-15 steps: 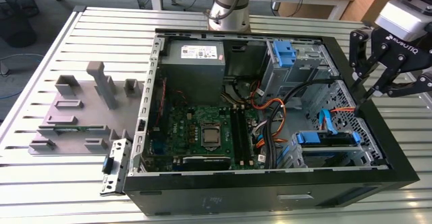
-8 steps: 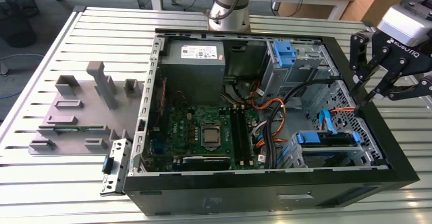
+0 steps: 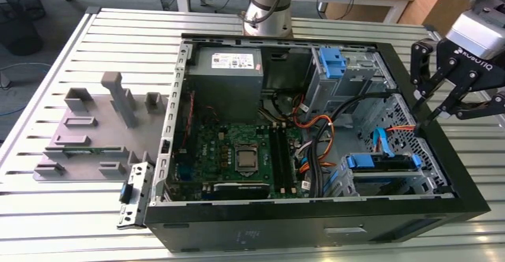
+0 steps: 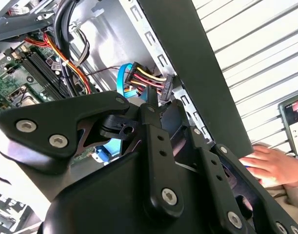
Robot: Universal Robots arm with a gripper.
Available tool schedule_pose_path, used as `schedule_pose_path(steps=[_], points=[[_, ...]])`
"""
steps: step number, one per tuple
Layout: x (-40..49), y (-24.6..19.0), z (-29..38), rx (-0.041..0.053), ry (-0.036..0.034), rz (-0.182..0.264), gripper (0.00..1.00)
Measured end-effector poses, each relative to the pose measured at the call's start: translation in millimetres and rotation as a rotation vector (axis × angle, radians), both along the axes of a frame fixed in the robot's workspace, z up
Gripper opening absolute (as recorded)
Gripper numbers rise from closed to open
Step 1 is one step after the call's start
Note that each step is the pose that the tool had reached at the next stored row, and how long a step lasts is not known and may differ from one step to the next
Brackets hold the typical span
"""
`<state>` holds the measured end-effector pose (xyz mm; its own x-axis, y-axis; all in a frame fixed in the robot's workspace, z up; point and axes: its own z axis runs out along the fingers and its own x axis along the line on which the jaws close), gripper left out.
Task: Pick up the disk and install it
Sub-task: 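Insert the second disk wire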
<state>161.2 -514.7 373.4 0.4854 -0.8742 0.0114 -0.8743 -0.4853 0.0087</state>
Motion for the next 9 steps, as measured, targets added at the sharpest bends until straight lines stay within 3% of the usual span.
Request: schedule_pose_path(steps=[9], points=[[6.5,-0.3,-4.2,-0.0004,0.0069,0.034,0.31]])
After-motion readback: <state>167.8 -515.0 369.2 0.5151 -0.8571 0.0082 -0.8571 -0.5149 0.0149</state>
